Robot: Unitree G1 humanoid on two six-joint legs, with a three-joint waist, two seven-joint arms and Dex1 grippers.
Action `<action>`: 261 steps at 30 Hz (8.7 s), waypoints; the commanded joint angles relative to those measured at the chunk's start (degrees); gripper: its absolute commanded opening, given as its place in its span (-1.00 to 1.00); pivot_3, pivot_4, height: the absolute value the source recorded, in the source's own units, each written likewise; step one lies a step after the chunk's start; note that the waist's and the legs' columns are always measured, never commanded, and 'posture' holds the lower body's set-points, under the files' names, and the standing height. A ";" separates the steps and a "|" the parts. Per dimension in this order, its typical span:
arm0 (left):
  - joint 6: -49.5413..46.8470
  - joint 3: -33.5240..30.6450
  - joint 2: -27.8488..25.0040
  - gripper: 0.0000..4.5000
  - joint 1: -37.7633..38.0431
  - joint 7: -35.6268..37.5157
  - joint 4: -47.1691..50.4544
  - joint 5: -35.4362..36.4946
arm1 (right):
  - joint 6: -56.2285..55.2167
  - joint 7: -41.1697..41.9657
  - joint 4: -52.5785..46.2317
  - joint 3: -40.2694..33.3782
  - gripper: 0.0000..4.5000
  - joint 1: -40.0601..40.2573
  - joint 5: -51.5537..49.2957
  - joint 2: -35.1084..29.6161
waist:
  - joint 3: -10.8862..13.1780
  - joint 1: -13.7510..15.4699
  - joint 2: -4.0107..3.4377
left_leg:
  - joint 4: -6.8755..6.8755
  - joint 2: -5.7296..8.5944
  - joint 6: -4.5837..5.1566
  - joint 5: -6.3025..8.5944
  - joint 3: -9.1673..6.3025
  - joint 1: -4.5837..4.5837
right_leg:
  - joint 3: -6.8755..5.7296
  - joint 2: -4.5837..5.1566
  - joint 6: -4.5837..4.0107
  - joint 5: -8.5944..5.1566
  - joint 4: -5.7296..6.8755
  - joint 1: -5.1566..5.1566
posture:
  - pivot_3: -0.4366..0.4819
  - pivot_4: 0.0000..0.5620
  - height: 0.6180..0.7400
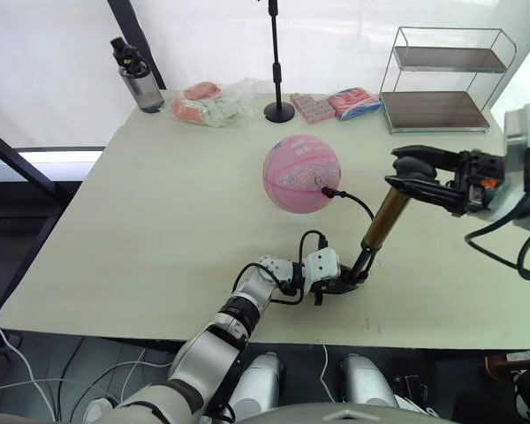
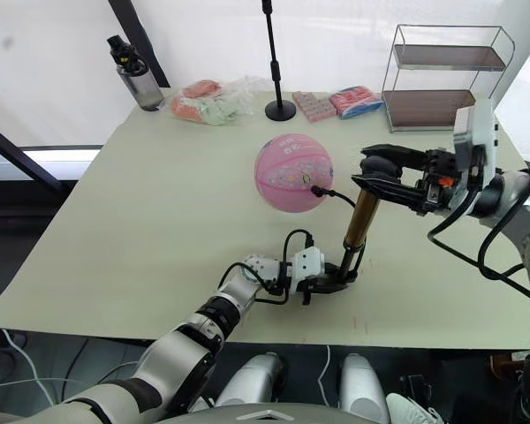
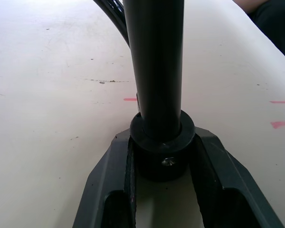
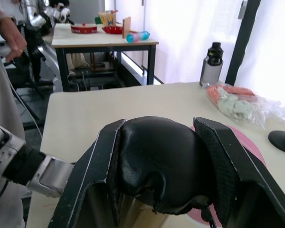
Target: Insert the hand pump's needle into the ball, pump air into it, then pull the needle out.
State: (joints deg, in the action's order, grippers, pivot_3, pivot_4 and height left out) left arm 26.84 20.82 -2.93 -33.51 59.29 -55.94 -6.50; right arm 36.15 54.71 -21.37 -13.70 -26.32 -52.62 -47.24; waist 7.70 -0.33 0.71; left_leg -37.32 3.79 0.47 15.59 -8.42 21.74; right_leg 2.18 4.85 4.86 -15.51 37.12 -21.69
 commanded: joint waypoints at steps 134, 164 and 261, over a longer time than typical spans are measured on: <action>-1.85 3.11 -0.10 -0.52 2.66 0.45 -3.96 -3.81 | -6.47 -2.15 -1.60 -0.47 -0.19 -0.25 6.02 1.64 | -0.21 0.07 -0.12 | -0.07 0.03 0.01 0.00 -0.02 -0.07 | -0.03 0.00 0.02 0.02 0.04 0.08 | -0.05 -0.47 1.00; -1.99 2.90 0.12 -0.52 2.61 0.54 -4.18 -3.58 | -13.31 -1.91 -0.30 4.23 -0.19 8.47 13.28 6.11 | -0.14 0.17 -0.18 | -0.09 0.04 0.01 0.00 0.02 -0.10 | -0.03 0.01 0.03 0.01 0.07 0.10 | -0.05 -0.47 1.00; -2.07 2.60 0.00 -0.52 2.31 -0.48 -4.49 -3.22 | -25.87 -3.45 3.65 13.00 -0.19 17.90 20.01 8.28 | -1.35 -0.40 1.01 | 0.15 -0.27 0.00 0.02 -0.01 -1.26 | -0.03 -0.24 0.28 -0.17 -0.15 1.11 | -0.05 -0.47 1.00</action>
State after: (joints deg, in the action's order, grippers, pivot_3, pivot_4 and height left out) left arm 25.16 20.68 -2.92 -33.41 56.54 -58.13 -6.88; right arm 4.64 50.87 -23.73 -4.86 -12.33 -38.69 -37.02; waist 6.35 -0.74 1.72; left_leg -37.17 3.50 0.47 15.61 -8.45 20.47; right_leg 2.17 4.60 5.14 -15.68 36.95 -20.58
